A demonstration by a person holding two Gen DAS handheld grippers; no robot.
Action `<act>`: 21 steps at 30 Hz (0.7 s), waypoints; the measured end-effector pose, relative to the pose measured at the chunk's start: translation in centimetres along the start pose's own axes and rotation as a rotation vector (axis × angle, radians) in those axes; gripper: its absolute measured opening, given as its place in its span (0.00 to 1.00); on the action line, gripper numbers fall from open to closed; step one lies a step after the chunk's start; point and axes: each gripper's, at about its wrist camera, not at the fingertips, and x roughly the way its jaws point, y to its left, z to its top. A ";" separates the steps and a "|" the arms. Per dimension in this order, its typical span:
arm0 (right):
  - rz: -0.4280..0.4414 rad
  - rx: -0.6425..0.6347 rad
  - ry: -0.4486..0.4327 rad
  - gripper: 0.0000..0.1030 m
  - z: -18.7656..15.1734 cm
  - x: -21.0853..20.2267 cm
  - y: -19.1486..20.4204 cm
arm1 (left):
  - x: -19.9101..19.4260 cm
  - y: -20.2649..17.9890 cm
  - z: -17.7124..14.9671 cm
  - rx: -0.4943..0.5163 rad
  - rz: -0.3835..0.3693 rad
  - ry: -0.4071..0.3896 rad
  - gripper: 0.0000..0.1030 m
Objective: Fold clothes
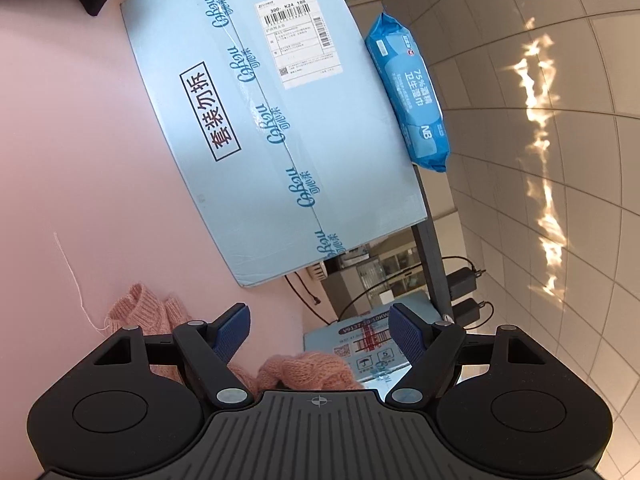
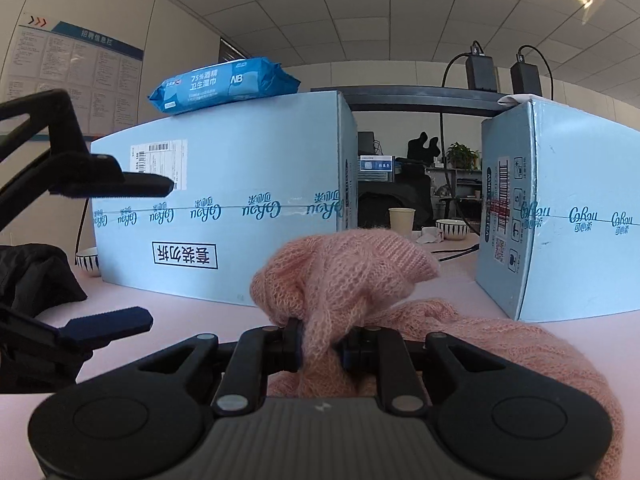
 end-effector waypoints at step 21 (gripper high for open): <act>0.289 -0.062 0.231 0.83 -0.9 1.9 3.0 | -1.1 1.7 1.0 -0.117 -0.089 0.011 0.76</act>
